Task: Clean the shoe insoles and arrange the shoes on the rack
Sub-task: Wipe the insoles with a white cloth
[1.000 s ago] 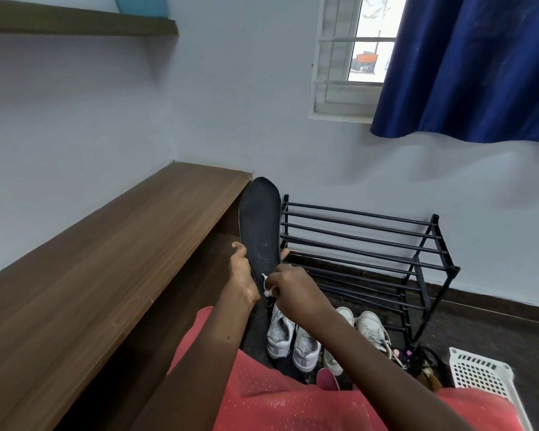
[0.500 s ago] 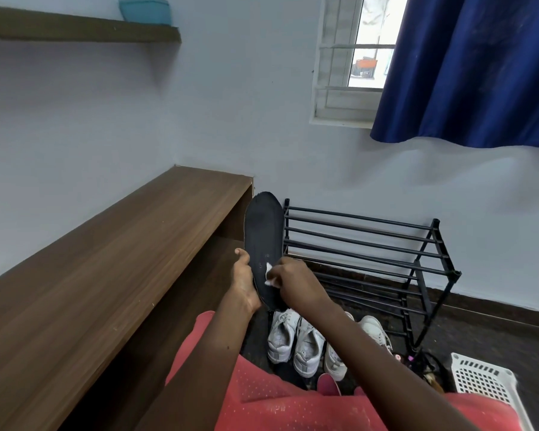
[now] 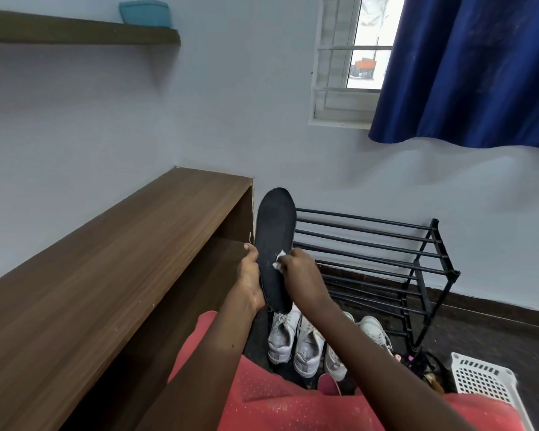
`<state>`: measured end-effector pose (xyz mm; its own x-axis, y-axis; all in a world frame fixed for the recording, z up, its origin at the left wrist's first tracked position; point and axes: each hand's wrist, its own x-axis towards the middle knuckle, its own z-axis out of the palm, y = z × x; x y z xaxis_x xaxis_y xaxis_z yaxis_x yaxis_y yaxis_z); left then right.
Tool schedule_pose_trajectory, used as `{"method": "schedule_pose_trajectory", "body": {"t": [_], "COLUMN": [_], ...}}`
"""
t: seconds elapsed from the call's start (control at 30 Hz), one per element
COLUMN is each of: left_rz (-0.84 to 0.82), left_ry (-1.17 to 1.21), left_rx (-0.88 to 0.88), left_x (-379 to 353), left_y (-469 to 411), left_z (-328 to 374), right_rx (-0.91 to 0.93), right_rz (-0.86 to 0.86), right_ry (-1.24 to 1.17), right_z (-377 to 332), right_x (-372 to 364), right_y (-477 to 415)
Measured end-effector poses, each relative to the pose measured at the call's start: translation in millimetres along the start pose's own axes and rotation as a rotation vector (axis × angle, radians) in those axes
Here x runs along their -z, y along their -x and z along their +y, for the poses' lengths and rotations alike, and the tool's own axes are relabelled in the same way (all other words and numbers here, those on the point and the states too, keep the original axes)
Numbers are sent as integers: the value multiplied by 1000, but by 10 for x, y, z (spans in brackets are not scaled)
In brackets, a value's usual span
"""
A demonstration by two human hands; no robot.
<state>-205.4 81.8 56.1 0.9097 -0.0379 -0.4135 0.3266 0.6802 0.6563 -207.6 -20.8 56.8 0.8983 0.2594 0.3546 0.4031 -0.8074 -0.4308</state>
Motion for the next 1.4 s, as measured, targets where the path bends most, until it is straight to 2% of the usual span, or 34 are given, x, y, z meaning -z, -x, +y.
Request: {"method": "schedule_pose_trajectory", "body": {"t": [0.13, 0.3, 0.47, 0.63, 0.8, 0.97, 1.07, 1.17, 1.27, 1.4], "left_rz": [-18, 24, 6, -3, -6, 64, 35, 65, 15, -36], "left_ry": [-40, -15, 54, -11, 8, 0, 6, 30, 47, 57], "left_rx": [5, 5, 44, 80, 96, 58, 53, 74, 149, 146], "left_x": [25, 111, 123, 74, 35, 213, 251, 262, 225, 156], "left_y": [22, -2, 43, 83, 94, 2, 17, 16, 46, 106], "left_z": [13, 27, -29, -114, -215, -207, -240, -256, -286, -342], "right_rx": [-66, 4, -81, -18, -125, -126, -158, -149, -114, -148], "right_rz": [8, -160, -230, -148, -101, -264, -322, -269, -152, -71], "right_ry": [-35, -133, -181, -26, -78, -203, -227, -215, -170, -115], "right_z": [-16, -215, -204, -173, -116, -265, -228, -209, -167, -87], "right_x": [83, 45, 72, 82, 137, 67, 31, -11, -36, -14], "right_y": [-136, 145, 251, 16, -120, 286, 372, 291, 124, -75]}}
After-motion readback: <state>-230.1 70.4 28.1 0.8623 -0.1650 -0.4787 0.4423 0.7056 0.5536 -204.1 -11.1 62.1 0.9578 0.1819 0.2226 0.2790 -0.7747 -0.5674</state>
